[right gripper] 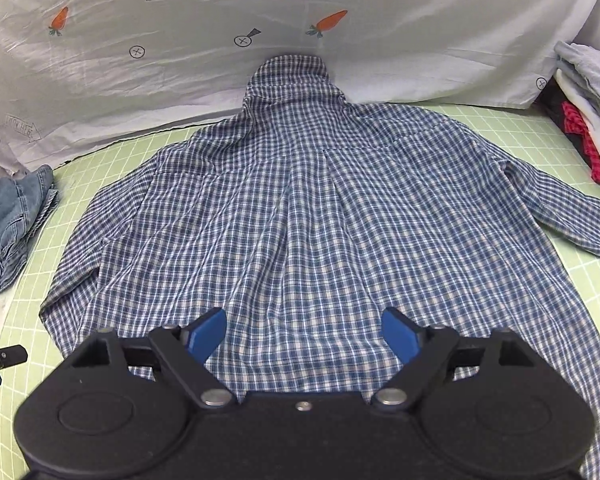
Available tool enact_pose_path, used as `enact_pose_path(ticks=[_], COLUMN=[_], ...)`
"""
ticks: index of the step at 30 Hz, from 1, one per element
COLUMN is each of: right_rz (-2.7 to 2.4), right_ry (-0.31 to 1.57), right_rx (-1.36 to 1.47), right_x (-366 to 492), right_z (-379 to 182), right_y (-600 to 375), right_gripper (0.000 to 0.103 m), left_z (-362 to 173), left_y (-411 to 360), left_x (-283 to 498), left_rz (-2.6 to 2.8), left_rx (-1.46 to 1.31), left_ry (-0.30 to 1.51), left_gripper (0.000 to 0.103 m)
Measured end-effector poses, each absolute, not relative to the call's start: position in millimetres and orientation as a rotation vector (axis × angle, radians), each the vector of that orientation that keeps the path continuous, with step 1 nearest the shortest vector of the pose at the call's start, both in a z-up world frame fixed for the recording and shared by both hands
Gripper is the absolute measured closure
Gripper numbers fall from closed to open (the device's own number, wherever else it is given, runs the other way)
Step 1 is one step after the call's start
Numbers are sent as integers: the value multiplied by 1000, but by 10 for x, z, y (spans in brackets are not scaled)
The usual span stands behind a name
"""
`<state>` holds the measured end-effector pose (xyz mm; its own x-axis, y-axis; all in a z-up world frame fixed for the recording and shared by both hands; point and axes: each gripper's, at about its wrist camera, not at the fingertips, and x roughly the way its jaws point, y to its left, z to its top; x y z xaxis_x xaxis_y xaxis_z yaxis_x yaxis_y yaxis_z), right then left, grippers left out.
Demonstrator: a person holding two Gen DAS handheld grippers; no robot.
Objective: Fold clothes
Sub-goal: 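Grasp the shirt sleeve cuff with the left gripper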
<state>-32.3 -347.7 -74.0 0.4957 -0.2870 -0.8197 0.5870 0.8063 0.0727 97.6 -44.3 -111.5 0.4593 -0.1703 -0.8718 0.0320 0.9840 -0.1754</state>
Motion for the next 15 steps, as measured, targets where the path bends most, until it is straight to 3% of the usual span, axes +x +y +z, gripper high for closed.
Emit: enact_pose_path(ticks=[10, 15], right_rz=[-667, -665], right_ry=[1031, 1071], right_rx=[375, 364], right_x=[-236, -215], right_z=[-1054, -1133], right_y=[-3593, -3619], right_gripper=[18, 18], left_z=[-1493, -1564], left_y=[-763, -978], left_x=[1243, 1170], left_rz=[-249, -269], left_rx=[-67, 57], left_ry=[1186, 1165], left_gripper=[22, 29])
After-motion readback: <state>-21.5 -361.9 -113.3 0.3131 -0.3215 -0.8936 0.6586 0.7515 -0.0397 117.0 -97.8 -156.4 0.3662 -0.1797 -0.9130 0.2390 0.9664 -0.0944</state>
